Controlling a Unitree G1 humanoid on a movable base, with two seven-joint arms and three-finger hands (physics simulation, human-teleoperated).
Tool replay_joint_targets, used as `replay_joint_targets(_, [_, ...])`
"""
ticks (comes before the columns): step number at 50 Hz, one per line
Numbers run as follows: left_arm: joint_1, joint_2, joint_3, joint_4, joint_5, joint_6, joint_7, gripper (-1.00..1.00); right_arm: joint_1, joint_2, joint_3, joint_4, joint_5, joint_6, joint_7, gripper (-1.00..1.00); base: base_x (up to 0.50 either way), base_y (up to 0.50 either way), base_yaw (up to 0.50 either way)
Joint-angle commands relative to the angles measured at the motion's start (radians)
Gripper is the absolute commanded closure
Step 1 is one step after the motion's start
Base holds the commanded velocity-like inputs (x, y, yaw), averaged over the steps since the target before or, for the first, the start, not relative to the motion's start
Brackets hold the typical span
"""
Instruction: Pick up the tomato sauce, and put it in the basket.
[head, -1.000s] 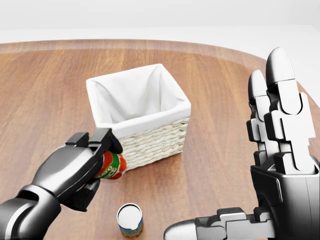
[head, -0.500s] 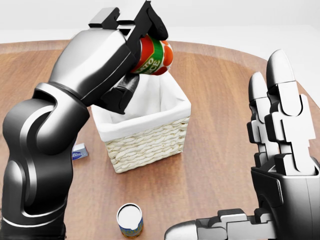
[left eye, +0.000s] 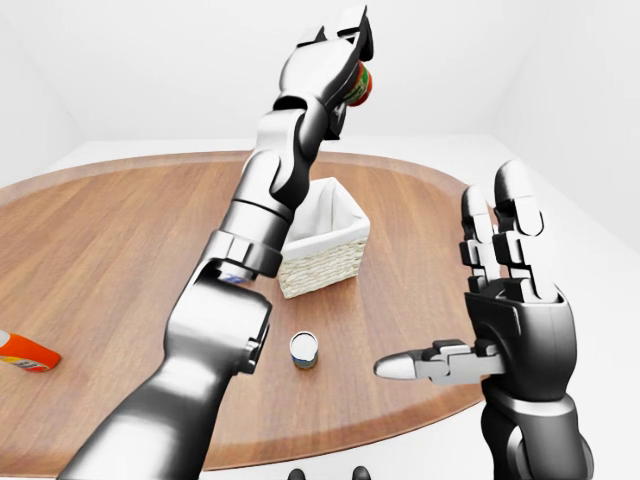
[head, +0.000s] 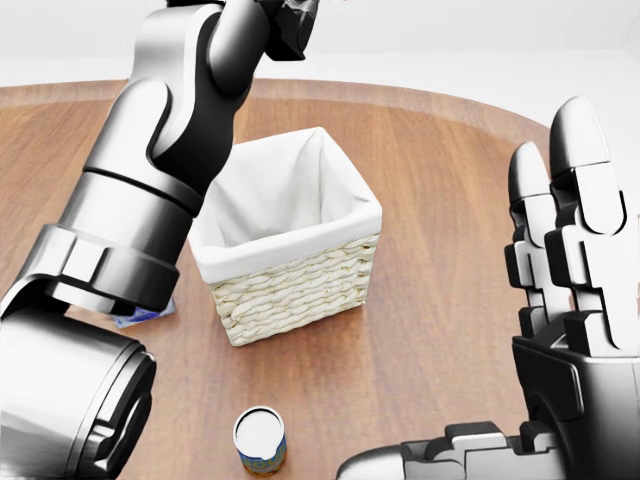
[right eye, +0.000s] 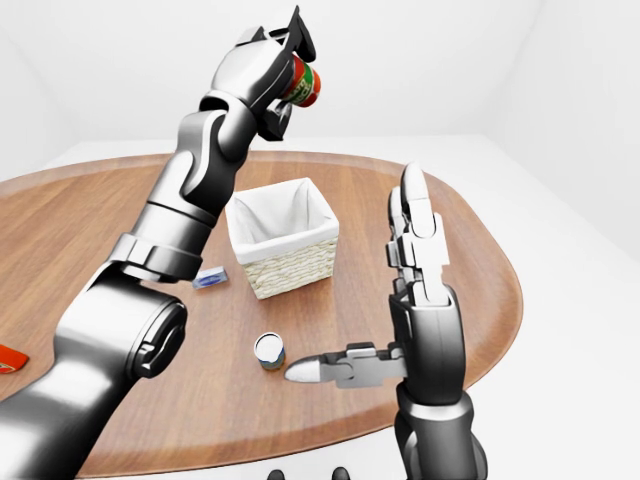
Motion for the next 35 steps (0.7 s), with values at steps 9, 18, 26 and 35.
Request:
replay_joint_targets(9, [-0.189, -0.013, -0.017, 0.544, 0.08, 0.046, 0.157, 1.0, 0.016, 0.001, -0.039, -0.064, 0.024, 0.0, 0.021, -1.0, 0.0, 0.0, 0.0])
replay_joint_targets(18, [-0.139, -0.038, -0.012, 0.524, 0.1, 0.046, -0.092, 1.0, 0.018, 0.007, -0.044, -0.057, 0.027, 0.0, 0.025, -1.0, 0.0, 0.0, 0.0])
replay_joint_targets(26, [-0.133, -0.028, -0.02, 0.52, 0.097, 0.046, -0.157, 1.0, 0.016, 0.008, -0.041, -0.049, 0.025, 0.0, 0.024, -1.0, 0.0, 0.0, 0.0])
replay_joint_targets(35, [-0.1, -0.035, -0.048, 0.503, 0.141, 0.046, -0.27, 1.0, 0.022, 0.006, -0.043, -0.04, 0.03, 0.0, 0.022, -1.0, 0.0, 0.0, 0.0])
